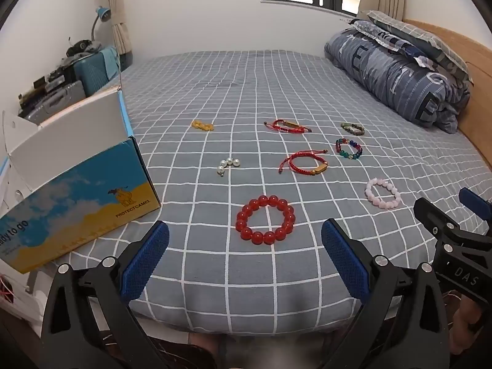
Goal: Organize jewelry
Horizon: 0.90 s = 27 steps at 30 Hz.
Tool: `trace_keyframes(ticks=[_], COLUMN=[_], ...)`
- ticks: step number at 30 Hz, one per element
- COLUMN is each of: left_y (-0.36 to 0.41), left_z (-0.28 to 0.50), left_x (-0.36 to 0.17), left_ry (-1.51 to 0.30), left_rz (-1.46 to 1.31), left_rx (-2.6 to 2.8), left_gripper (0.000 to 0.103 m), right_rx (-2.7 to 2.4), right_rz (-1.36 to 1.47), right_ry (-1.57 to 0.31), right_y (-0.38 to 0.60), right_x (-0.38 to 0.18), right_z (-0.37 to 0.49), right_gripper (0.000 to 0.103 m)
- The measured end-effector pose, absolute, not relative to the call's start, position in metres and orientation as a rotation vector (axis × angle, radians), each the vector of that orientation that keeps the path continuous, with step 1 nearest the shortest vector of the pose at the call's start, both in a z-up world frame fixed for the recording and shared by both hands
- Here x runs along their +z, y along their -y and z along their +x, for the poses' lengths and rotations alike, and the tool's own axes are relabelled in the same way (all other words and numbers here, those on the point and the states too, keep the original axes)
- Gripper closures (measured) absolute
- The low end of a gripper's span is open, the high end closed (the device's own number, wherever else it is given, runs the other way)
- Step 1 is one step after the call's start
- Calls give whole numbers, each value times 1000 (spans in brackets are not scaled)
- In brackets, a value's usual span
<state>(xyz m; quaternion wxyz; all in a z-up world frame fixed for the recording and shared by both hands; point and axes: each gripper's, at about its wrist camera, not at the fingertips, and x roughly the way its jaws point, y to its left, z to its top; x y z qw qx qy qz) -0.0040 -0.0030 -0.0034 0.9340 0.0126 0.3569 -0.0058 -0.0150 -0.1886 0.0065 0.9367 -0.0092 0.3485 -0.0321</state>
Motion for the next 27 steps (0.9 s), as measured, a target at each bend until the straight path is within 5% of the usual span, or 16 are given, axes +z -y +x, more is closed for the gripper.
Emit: trace_keyframes(ticks=[27], left_y=[-5], left_z=[2], left_x=[-1], left_ry=[-727], left_rz=[14], left_rx=[-12], left_gripper=[6], right_rx=[-59], right_rz=[-23], right_ry=[-704], right_y=[184], right_x=[6], right_z=[-12], right_gripper=[6])
